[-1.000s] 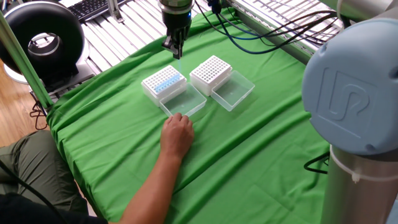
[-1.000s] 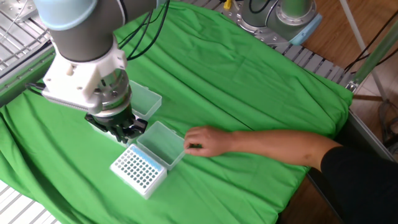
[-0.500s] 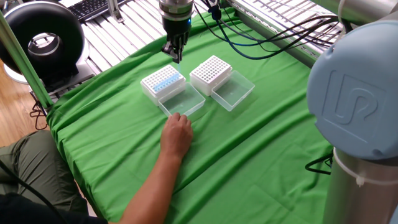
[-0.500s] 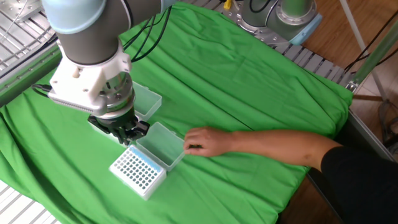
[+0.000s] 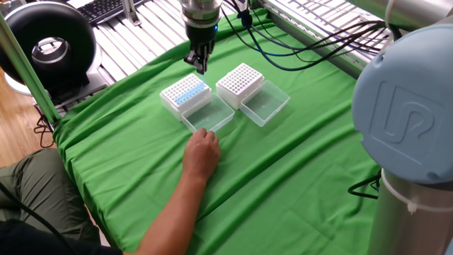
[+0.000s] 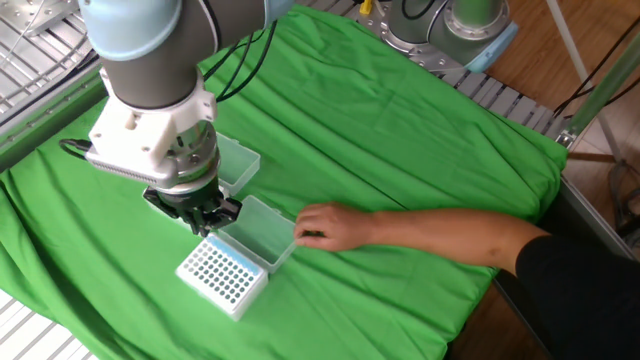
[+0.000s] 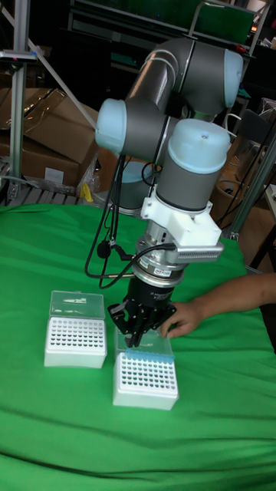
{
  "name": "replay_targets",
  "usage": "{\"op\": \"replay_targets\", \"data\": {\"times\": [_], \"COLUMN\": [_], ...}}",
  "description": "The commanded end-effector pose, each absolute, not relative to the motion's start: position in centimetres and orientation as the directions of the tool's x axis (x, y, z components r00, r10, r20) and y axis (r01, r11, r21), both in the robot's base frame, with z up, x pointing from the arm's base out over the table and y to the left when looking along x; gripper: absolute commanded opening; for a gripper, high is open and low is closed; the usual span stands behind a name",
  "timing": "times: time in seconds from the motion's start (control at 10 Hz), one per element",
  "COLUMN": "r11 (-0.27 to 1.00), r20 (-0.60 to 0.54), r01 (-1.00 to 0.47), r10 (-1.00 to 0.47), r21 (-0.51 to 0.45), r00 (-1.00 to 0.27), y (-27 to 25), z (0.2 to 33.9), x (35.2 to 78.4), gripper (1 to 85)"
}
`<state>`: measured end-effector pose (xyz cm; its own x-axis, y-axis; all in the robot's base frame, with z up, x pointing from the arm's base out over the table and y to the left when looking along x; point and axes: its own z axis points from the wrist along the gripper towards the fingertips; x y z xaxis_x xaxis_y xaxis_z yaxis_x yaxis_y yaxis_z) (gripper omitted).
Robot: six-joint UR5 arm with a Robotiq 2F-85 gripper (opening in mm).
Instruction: Insert a medium pipette tip into the holder for medium pipette tips
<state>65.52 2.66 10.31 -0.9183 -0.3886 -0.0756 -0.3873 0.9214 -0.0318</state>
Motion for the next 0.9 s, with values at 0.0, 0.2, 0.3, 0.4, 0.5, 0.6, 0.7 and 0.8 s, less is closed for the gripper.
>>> {"op": "replay_targets", "data": {"times": [0.0, 0.2, 0.3, 0.4, 0.5, 0.6, 0.7, 0.8], "r11": [0.909, 0.899, 0.898, 0.899, 0.909, 0.913, 0.918, 0.925], "r20": [-0.074, -0.064, -0.058, -0.053, -0.028, 0.013, 0.039, 0.046], "r01": [-0.416, -0.436, -0.437, -0.435, -0.411, -0.396, -0.381, -0.362], "r10": [-0.417, -0.437, -0.439, -0.437, -0.414, -0.397, -0.379, -0.359], "r21": [-0.024, -0.03, -0.039, -0.046, -0.073, -0.101, -0.11, -0.117], "r00": [-0.906, -0.897, -0.897, -0.898, -0.91, -0.918, -0.925, -0.932], "y": [2.2, 1.5, 1.1, 0.7, -0.6, -2.1, -3.1, -3.8], "z": [8.5, 7.6, 7.3, 7.2, 7.0, 7.3, 8.0, 8.6], "x": [65.0, 64.8, 64.7, 64.5, 64.1, 63.4, 62.7, 62.6], "gripper": [18.3, 32.0, 32.3, 32.7, 29.7, 29.0, 29.0, 29.0]}}
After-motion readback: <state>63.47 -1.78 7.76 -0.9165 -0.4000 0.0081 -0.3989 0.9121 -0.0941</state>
